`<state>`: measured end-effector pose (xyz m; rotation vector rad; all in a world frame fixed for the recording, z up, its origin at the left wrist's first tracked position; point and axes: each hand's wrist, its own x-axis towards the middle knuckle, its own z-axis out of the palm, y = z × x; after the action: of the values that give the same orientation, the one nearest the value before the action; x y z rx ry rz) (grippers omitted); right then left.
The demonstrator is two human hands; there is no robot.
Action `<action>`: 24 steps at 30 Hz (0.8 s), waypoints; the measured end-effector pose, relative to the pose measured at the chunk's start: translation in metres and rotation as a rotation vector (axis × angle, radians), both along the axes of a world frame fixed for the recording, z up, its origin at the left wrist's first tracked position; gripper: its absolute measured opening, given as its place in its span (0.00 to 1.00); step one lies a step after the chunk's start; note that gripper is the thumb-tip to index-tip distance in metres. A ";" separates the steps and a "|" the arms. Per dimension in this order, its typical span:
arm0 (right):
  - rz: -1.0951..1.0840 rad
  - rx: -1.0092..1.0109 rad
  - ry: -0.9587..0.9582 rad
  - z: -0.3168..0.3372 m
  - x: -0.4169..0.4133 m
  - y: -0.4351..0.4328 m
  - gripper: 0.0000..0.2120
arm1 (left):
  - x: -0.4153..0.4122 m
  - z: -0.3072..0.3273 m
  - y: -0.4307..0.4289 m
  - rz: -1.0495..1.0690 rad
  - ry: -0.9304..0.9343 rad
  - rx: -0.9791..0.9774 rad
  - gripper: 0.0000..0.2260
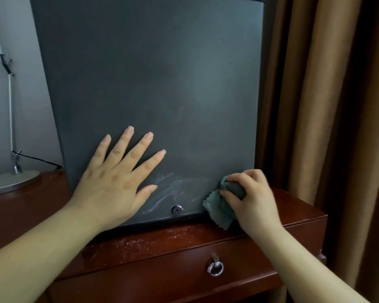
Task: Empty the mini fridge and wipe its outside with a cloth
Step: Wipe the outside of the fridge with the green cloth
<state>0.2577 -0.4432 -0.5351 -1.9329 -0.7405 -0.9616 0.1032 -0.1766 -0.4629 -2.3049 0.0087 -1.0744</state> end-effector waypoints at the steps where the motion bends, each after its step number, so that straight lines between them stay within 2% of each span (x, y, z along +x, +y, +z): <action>1: 0.048 -0.054 -0.033 -0.003 -0.008 0.011 0.14 | -0.001 -0.001 0.000 0.004 0.004 0.000 0.30; 4: 0.167 -0.281 -0.095 -0.009 -0.024 0.025 0.14 | -0.005 -0.001 0.005 0.018 0.010 0.003 0.31; 5: 0.167 -0.290 -0.116 -0.004 -0.023 0.026 0.14 | -0.007 -0.001 0.007 0.026 0.006 -0.001 0.31; 8: 0.098 -0.104 -0.149 0.021 -0.017 0.031 0.14 | -0.013 -0.003 0.013 0.040 0.006 -0.015 0.31; 10: 0.099 -0.070 -0.168 0.025 -0.019 0.042 0.14 | -0.015 -0.006 0.016 0.038 0.015 -0.013 0.31; 14: 0.261 -0.375 -0.282 0.002 -0.031 0.048 0.12 | -0.021 -0.005 0.021 0.057 0.024 -0.004 0.31; 15: 0.268 -0.390 -0.297 0.007 -0.030 0.048 0.13 | -0.023 -0.005 0.023 0.062 0.026 -0.001 0.31; 20: 0.144 -0.084 -0.280 0.044 -0.026 0.065 0.14 | -0.030 -0.007 0.027 0.062 0.022 -0.026 0.32; 22: 0.192 -0.176 -0.340 0.030 -0.032 0.073 0.13 | -0.034 -0.007 0.031 0.062 0.022 -0.031 0.32; 24: 0.286 -0.379 -0.426 0.010 -0.038 0.078 0.10 | -0.038 -0.008 0.035 0.070 0.024 -0.028 0.32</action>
<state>0.2192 -0.3657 -0.5253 -1.8760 -1.4935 -1.1240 0.0647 -0.1412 -0.4712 -2.3250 -0.0775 -1.0181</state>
